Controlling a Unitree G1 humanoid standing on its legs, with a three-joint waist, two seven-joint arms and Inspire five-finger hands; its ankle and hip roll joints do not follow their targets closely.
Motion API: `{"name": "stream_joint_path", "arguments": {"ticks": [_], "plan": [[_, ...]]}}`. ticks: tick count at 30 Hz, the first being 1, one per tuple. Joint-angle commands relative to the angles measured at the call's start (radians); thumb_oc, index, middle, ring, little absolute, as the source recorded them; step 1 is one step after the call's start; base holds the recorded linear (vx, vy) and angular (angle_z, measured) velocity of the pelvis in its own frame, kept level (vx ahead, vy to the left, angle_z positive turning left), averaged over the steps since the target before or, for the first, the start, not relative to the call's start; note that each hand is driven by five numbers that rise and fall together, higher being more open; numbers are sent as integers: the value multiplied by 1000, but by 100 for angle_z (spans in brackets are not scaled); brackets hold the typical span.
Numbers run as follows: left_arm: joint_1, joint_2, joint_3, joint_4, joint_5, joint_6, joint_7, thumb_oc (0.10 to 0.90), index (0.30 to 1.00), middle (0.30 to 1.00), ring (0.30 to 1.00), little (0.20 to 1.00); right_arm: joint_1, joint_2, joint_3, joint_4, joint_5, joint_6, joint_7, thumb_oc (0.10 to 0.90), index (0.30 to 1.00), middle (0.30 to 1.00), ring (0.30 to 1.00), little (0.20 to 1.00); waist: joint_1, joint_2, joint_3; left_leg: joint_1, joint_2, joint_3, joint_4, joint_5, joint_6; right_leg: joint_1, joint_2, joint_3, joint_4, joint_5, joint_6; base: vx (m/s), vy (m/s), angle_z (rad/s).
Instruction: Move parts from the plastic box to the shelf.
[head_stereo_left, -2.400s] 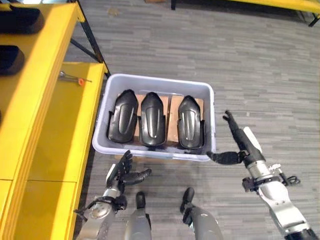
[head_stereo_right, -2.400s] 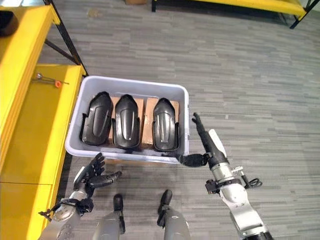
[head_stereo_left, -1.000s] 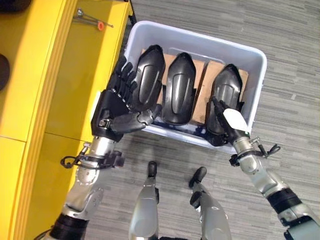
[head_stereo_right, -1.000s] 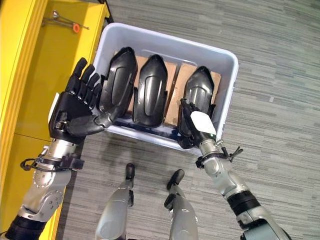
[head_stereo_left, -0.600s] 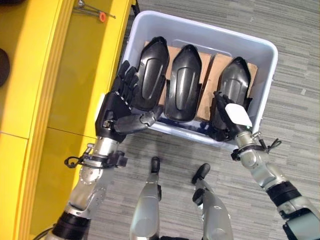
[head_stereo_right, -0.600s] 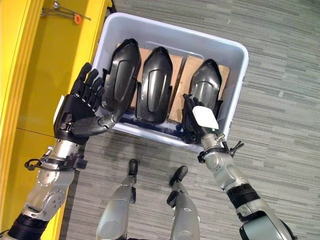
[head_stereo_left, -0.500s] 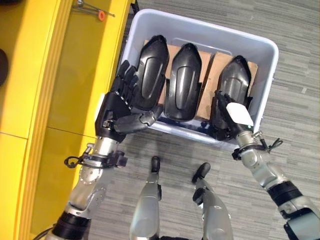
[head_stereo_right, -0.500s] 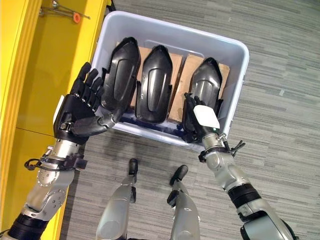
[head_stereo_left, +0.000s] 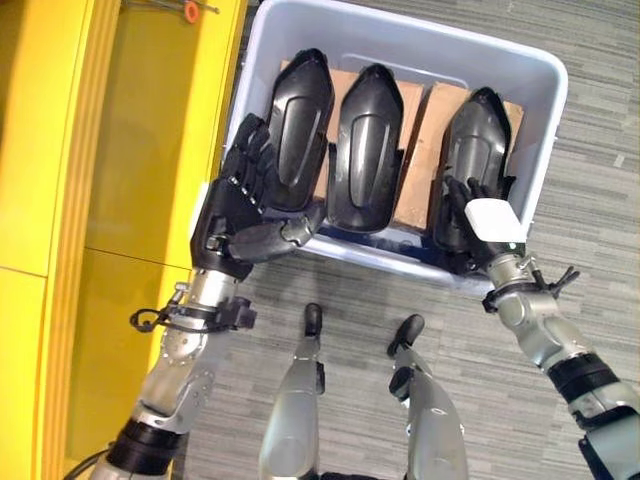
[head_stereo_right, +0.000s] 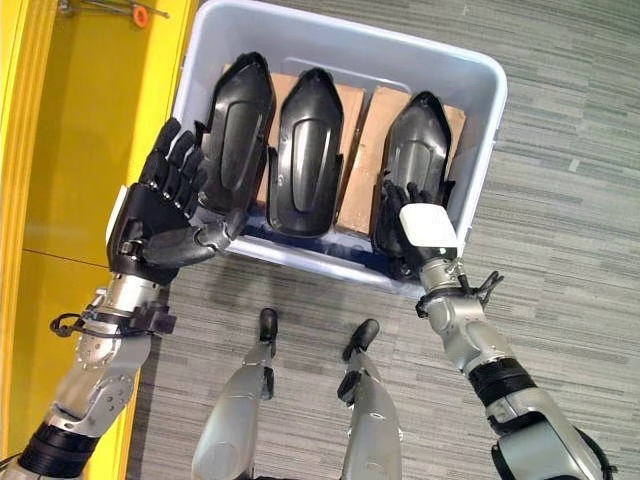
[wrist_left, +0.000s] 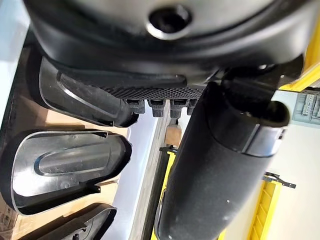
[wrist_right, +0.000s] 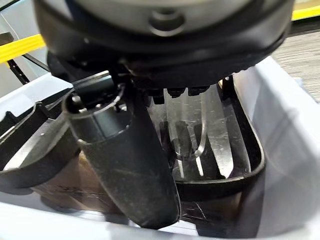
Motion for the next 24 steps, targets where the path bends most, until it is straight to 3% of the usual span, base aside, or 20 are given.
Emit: {"name": "stream_joint_path", "arguments": {"ticks": [1, 9, 16, 24], "plan": [[-27, -2, 15, -132, 33, -119, 2, 900, 1000, 1000, 1000, 1000, -50, -31, 47, -7, -23, -3, -45, 900, 1000, 1000, 1000, 1000, -29, -3, -16, -62, 58, -6, 38, 24, -46, 98, -182, 69, 1, 2, 181, 0, 0, 0], [-32, -5, 10, -133, 39, -118, 8, 900, 1000, 1000, 1000, 1000, -88, -31, 98, 23, -38, 1, -29, 900, 1000, 1000, 1000, 1000, -32, 9, -16, -97, 59, -5, 52, 21, -45, 51, -185, 81, 29, -9, 174, 0, 0, 0], [-25, -17, 14, -129, 43, -123, 26, 900, 1000, 1000, 1000, 1000, -95, -6, 71, 41, -13, 16, -64, 900, 1000, 1000, 1000, 1000, -38, 20, -16, -147, 58, 0, 76, 14, -43, -10, -187, 101, 64, -20, 169, -6, -2, -1], [-20, -31, 7, -127, 46, -127, 40, 900, 1000, 1000, 1000, 1000, -149, 57, 118, 218, 11, 44, -84, 900, 1000, 1000, 1000, 1000, -36, 48, -16, -202, 58, 3, 104, 7, -39, -89, -195, 120, 113, -33, 162, 0, 0, 0]]}}
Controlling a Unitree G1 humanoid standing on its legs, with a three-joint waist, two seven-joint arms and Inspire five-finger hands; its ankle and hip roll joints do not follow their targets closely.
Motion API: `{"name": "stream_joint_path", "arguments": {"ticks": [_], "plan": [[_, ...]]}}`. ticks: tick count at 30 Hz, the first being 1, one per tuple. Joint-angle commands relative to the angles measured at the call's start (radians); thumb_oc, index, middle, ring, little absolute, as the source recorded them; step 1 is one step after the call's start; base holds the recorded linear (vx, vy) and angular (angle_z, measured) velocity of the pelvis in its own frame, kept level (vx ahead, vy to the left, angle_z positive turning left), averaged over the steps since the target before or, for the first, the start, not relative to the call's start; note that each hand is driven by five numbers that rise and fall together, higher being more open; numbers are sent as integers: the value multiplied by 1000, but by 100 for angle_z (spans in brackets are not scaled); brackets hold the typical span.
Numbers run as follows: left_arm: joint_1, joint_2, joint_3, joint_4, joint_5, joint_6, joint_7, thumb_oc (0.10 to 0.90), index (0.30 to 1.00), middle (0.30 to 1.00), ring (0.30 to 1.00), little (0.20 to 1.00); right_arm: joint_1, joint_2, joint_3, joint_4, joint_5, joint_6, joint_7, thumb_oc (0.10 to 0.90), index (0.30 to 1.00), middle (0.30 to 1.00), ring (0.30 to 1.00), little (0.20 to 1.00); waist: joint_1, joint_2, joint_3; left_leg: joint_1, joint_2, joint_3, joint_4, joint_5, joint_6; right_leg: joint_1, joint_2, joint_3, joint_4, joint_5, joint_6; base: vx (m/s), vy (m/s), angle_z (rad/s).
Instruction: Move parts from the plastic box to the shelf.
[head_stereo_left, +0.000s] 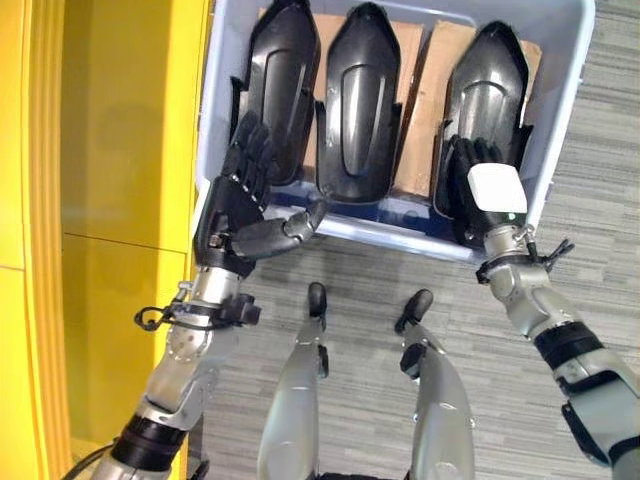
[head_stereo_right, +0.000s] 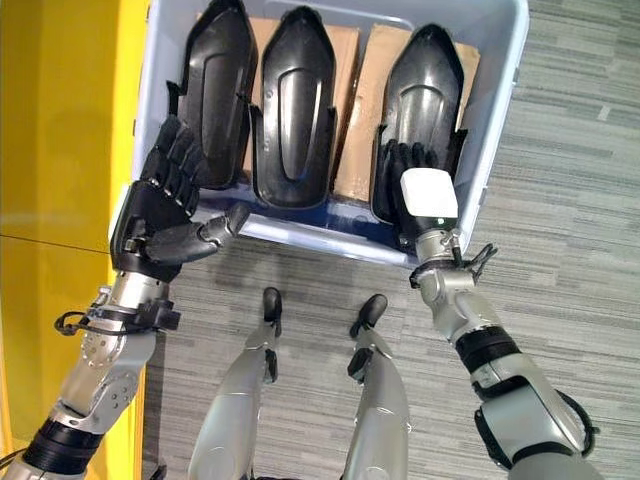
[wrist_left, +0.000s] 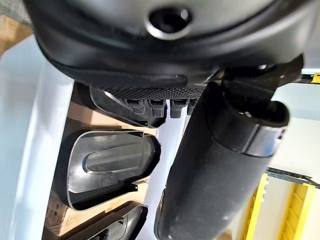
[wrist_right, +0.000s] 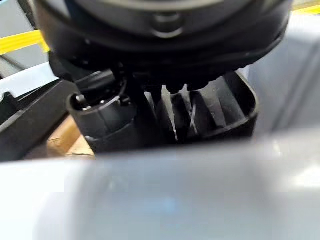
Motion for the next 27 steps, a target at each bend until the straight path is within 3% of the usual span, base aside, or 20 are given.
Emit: {"name": "stream_joint_path", "arguments": {"ticks": [1, 3, 4, 5, 14, 27], "plan": [[-19, -23, 23, -133, 38, -123, -1, 900, 1000, 1000, 1000, 1000, 28, 10, 75, 73, 24, 17, 26, 900, 1000, 1000, 1000, 1000, -14, 34, -21, -47, 69, -6, 42, -6, -44, 124, -146, 81, -55, 11, 188, 0, 0, 0], [-17, -29, 22, -133, 35, -123, -1, 900, 1000, 1000, 1000, 1000, 22, 31, 84, 108, 38, 16, 28, 900, 1000, 1000, 1000, 1000, -13, 37, -21, -49, 70, -4, 42, -7, -43, 117, -145, 82, -52, 11, 188, 0, 0, 0], [-18, -29, 20, -132, 36, -123, -1, 900, 1000, 1000, 1000, 1000, 19, 41, 90, 123, 41, 15, 29, 594, 572, 572, 572, 572, -13, 37, -21, -49, 70, -3, 41, -7, -43, 116, -145, 83, -52, 10, 187, 0, 0, 0], [-21, -31, 18, -131, 36, -123, -1, 900, 1000, 1000, 1000, 1000, 16, 51, 104, 139, 43, 14, 37, 416, 322, 322, 322, 322, -12, 38, -21, -47, 69, -1, 40, -7, -42, 114, -145, 82, -49, 10, 187, 0, 0, 0], [-15, -28, 28, -131, 41, -124, 2, 900, 1000, 1000, 1000, 1000, 16, 68, 124, 143, 53, 6, 45, 400, 300, 300, 300, 300, -17, 32, -21, -34, 70, 1, 37, -10, -40, 124, -144, 80, -46, 8, 187, 0, 0, 0], [-23, -29, 35, -120, 45, -122, 12, 900, 1000, 1000, 1000, 1000, 73, 55, 50, 4, 90, -6, 5, 400, 300, 300, 300, 300, -29, 4, -21, 60, 74, -2, 5, -9, -41, 212, -135, 65, -66, 11, 191, 0, 0, 0]]}}
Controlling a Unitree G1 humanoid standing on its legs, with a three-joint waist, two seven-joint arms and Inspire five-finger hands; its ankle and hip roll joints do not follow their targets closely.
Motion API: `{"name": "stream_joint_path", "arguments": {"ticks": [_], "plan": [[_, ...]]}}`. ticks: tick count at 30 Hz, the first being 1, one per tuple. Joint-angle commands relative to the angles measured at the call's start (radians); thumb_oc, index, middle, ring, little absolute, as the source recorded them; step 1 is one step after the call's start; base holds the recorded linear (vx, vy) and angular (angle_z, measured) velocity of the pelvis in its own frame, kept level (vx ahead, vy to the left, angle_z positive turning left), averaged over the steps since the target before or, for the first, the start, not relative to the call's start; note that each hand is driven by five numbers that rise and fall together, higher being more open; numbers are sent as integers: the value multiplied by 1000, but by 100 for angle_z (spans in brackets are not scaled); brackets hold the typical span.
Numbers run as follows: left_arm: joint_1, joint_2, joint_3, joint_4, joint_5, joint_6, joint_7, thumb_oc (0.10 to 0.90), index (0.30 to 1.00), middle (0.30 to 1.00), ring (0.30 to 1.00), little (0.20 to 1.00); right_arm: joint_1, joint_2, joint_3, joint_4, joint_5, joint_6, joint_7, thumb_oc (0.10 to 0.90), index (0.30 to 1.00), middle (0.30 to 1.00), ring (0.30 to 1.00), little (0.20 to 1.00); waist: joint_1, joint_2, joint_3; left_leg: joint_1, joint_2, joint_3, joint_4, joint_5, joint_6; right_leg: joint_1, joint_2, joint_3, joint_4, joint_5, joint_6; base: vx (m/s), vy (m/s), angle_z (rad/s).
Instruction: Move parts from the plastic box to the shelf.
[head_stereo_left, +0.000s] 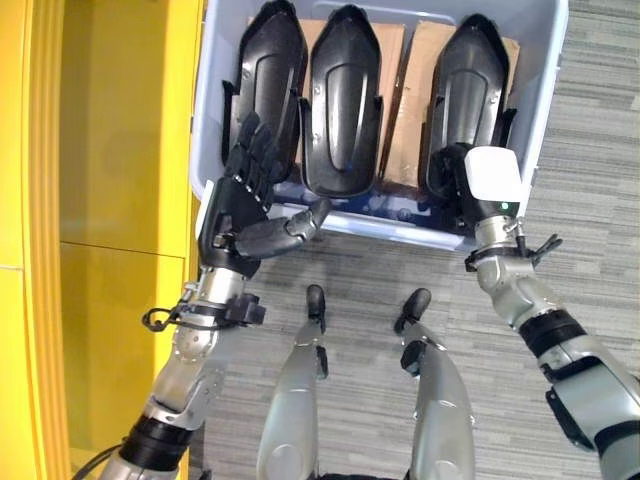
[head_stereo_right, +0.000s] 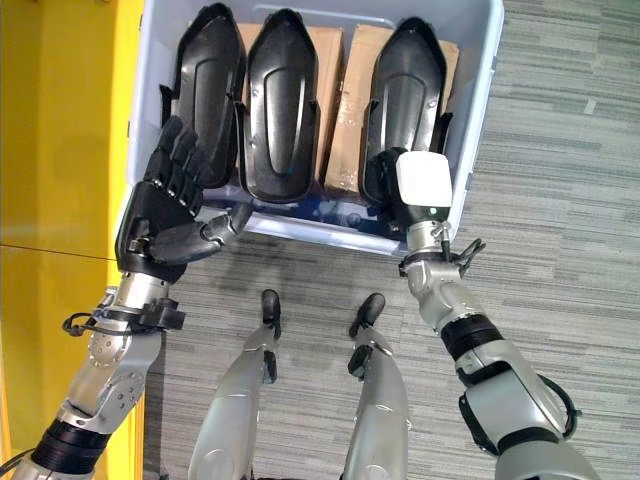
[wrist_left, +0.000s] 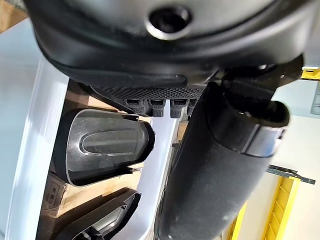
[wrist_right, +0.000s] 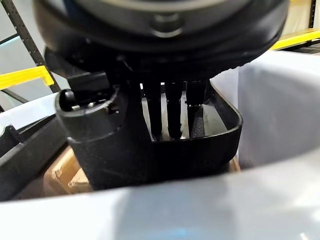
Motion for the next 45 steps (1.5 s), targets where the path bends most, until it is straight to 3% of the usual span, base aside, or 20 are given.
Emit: {"name": "stream_joint_path", "arguments": {"ticks": [1, 12, 29, 35, 45], "plan": [[-11, 4, 36, -121, 43, -122, 8, 900, 1000, 1000, 1000, 1000, 103, 19, 33, 11, 63, -16, 83, 400, 300, 300, 300, 300, -1, 0, -19, 33, 75, -3, -1, -25, -39, 193, -132, 60, -87, 6, 202, 0, 0, 0], [-14, 25, 52, -92, 25, -112, -13, 900, 1000, 1000, 1000, 1000, 128, -41, -54, -115, 50, -19, 49, 400, 300, 300, 300, 300, 14, -25, -20, 207, 83, -18, -57, -11, -40, 381, -119, 32, -147, 19, 207, 8, -2, 1], [103, 48, 130, -39, 49, -74, -74, 900, 1000, 1000, 1000, 1000, 193, -151, -133, -430, -51, -76, 119, 400, 300, 300, 300, 300, 19, -91, -235, 393, 110, -2, -167, 9, -52, 571, -62, 2, -262, 20, 214, 67, -3, -2], [181, 39, 162, -27, 77, -50, -96, 900, 1000, 1000, 1000, 1000, 228, -180, -176, -564, -116, -100, 149, 400, 300, 300, 300, 300, 11, -97, -321, 462, 117, 25, -220, 18, -55, 622, -54, -1, -300, 28, 222, 63, 3, -6], [249, 11, 185, -19, 88, -29, -112, 900, 1000, 1000, 1000, 1000, 253, -196, -212, -659, -155, -118, 167, 400, 300, 300, 300, 300, 6, -88, -398, 532, 130, 41, -238, 13, -54, 672, -41, 10, -290, -1, 214, 43, -7, -5]]}}
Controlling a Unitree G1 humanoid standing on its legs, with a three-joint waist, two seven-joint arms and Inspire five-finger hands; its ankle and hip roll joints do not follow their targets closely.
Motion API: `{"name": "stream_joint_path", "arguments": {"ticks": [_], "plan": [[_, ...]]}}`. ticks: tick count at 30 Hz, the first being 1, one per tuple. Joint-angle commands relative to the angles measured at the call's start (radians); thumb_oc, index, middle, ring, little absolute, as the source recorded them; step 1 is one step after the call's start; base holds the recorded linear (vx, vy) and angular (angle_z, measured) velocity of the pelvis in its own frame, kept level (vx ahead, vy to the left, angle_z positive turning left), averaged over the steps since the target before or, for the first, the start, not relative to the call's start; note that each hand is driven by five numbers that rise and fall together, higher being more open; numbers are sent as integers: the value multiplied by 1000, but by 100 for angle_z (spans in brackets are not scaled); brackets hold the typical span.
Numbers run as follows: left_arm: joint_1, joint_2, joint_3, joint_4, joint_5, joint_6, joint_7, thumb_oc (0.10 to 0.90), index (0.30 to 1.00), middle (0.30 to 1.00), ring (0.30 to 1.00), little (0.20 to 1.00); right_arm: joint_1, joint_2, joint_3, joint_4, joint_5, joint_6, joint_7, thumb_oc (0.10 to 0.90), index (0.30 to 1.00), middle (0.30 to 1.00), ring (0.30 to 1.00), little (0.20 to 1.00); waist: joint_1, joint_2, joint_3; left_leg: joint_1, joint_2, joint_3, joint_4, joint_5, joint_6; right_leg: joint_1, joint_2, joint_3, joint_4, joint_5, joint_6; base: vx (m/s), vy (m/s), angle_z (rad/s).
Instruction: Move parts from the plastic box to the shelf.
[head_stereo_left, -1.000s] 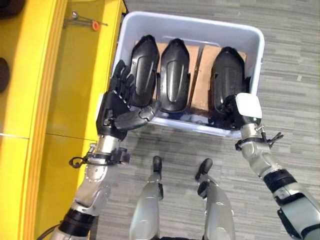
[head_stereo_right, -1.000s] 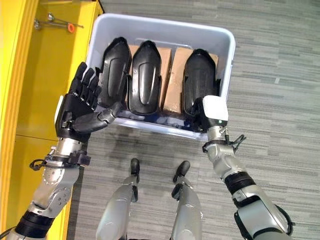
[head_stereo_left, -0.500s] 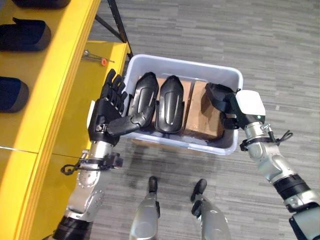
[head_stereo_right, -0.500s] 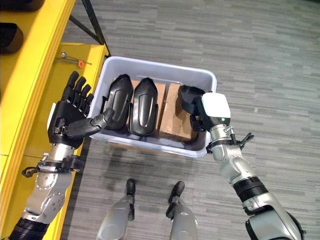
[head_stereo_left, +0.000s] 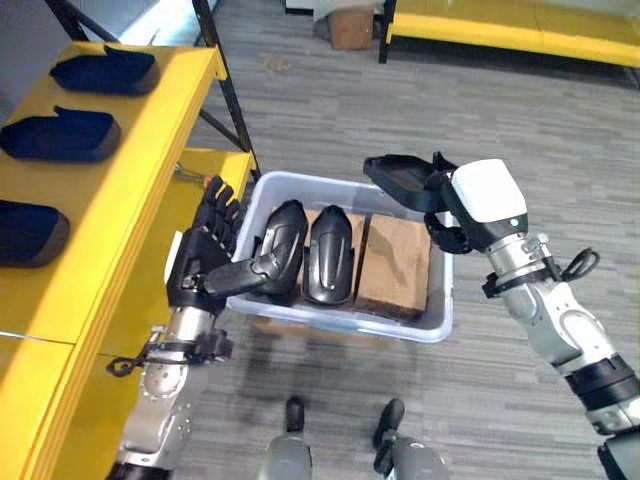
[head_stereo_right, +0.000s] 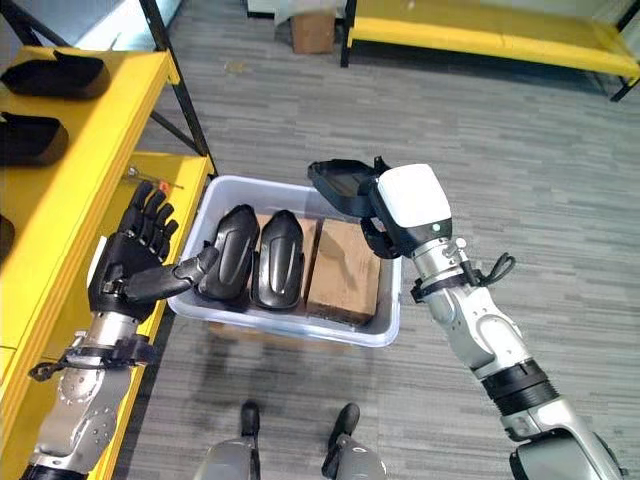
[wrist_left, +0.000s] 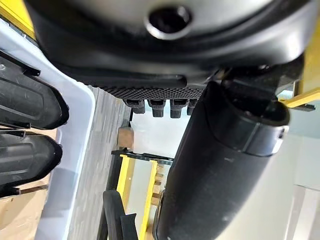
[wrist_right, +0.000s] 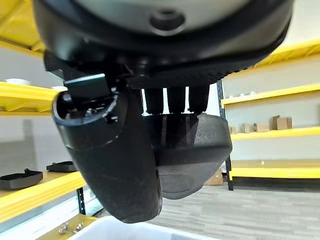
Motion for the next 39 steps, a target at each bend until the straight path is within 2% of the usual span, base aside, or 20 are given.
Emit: {"name": "stream_joint_path", "arguments": {"ticks": [1, 5, 8, 10, 13, 17, 18, 19, 20, 22, 24, 26, 28, 30, 31, 32, 39], "plan": [[10, 41, 10, -45, 50, -80, -29, 900, 1000, 1000, 1000, 1000, -39, -21, -77, -112, -39, -26, -73, 400, 300, 300, 300, 300, 7, -25, -202, -17, 111, 0, -20, 25, -48, 92, -139, 33, 48, -77, 165, 17, -17, -6], [19, 39, 13, -48, 42, -78, -31, 900, 1000, 1000, 1000, 1000, -52, -22, -73, -130, -51, -29, -69, 400, 300, 300, 300, 300, 8, -14, -202, -13, 127, -4, 14, 14, -54, 97, -129, 35, 79, -107, 154, 9, -51, -3], [23, 31, 0, -52, 27, -77, -23, 900, 1000, 1000, 1000, 1000, -91, -18, -62, -156, -53, -34, -81, 400, 300, 300, 300, 300, 12, 4, -195, -18, 169, -17, 57, 24, -70, 95, -96, 34, 143, -166, 127, -31, -125, -2], [24, 27, -2, -55, 26, -77, -19, 900, 1000, 1000, 1000, 1000, -104, -14, -55, -157, -53, -36, -88, 400, 300, 300, 300, 300, 13, 11, -191, -23, 183, -20, 64, 29, -77, 92, -84, 30, 158, -181, 118, -43, -121, 0], [38, 18, -4, -64, 21, -82, -9, 900, 1000, 1000, 1000, 1000, -159, 20, -30, -161, -44, -40, -124, 400, 300, 300, 300, 300, 26, 28, -183, -35, 221, -35, 69, 72, -97, 79, -41, 22, 180, -213, 91, -57, -166, 1], [53, 19, -3, -85, 17, -94, 4, 900, 1000, 1000, 1000, 1000, -268, 47, 18, -158, -41, -41, -183, 400, 300, 300, 300, 300, 70, 67, -157, -85, 255, -72, 56, 199, -132, 67, 17, -15, 174, -230, 54, -109, -158, 1], [52, 18, -2, -87, 17, -93, 5, 900, 1000, 1000, 1000, 1000, -273, 46, 20, -155, -41, -41, -185, 400, 300, 300, 300, 300, 65, 69, -156, -90, 256, -78, 56, 203, -133, 67, 18, -19, 173, -230, 53, -115, -124, 9], [49, 20, -4, -89, 16, -94, 7, 900, 1000, 1000, 1000, 1000, -285, 39, 18, -167, -45, -41, -193, 400, 300, 300, 300, 300, 71, 71, -144, -103, 261, -55, 74, 224, -135, 70, 14, -39, 175, -237, 48, -115, -71, 27], [40, 17, -9, -87, 9, -90, 7, 900, 1000, 1000, 1000, 1000, -291, 26, 20, -171, -51, -35, -196, 400, 300, 300, 300, 300, 66, 72, -135, -120, 261, -29, 100, 227, -118, 65, 10, -56, 174, -231, 39, -161, -125, 45], [24, 14, -18, -78, -3, -85, 9, 900, 1000, 1000, 1000, 1000, -286, 12, 3, -206, -62, -30, -212, 400, 300, 300, 300, 300, 40, 58, -133, -113, 282, 108, 189, 183, -97, 54, -5, -110, 175, -228, 21, -162, -182, 72], [9, 12, -33, -69, -17, -83, 0, 900, 1000, 1000, 1000, 1000, -282, 8, -4, -217, -68, -22, -220, 400, 300, 300, 300, 300, 29, 48, -141, -98, 290, 151, 303, 94, -99, 53, -9, -126, 182, -253, 10, -77, -166, 111], [-11, 9, -49, -61, -24, -82, 5, 900, 1000, 1000, 1000, 1000, -275, -1, -27, -232, -74, -14, -240, 400, 300, 300, 300, 300, 10, 45, -149, -80, 310, 209, 378, 59, -95, 48, -20, -181, 200, -259, -4, -99, -59, 89], [-24, 8, -55, -58, -30, -84, 6, 900, 1000, 1000, 1000, 1000, -262, -12, -44, -238, -77, -9, -249, 400, 300, 300, 300, 300, -8, 48, -164, -45, 335, 258, 385, 54, -103, 44, -34, -232, 216, -264, -12, -50, 50, 97], [-29, 5, -62, -57, -38, -89, 0, 900, 1000, 1000, 1000, 1000, -236, -38, -83, -249, -76, -6, -257, 400, 300, 300, 300, 300, -26, 65, -186, -15, 316, 286, 277, 21, -108, 48, -56, -285, 235, -260, 4, 40, 172, 154], [-23, 3, -59, -60, -31, -92, -1, 900, 1000, 1000, 1000, 1000, -210, -44, -112, -264, -75, -8, -261, 400, 300, 300, 300, 300, -23, 64, -198, -2, 262, 267, 210, -9, -93, 53, -88, -294, 248, -228, 28, 96, 239, 146], [-20, 2, -53, -60, -30, -93, -1, 900, 1000, 1000, 1000, 1000, -195, -45, -125, -268, -76, -9, -259, 400, 300, 300, 300, 300, -18, 60, -200, 1, 241, 259, 195, -25, -83, 57, -110, -296, 250, -214, 38, 116, 245, 107], [-2, 16, -43, -77, -12, -98, -9, 900, 1000, 1000, 1000, 1000, -133, -44, -165, -304, -91, -15, -242, 400, 300, 300, 300, 300, 21, 26, -208, -10, 161, 209, 171, -57, -50, 106, -210, -358, 261, -151, 86, 41, 122, 53]]}}
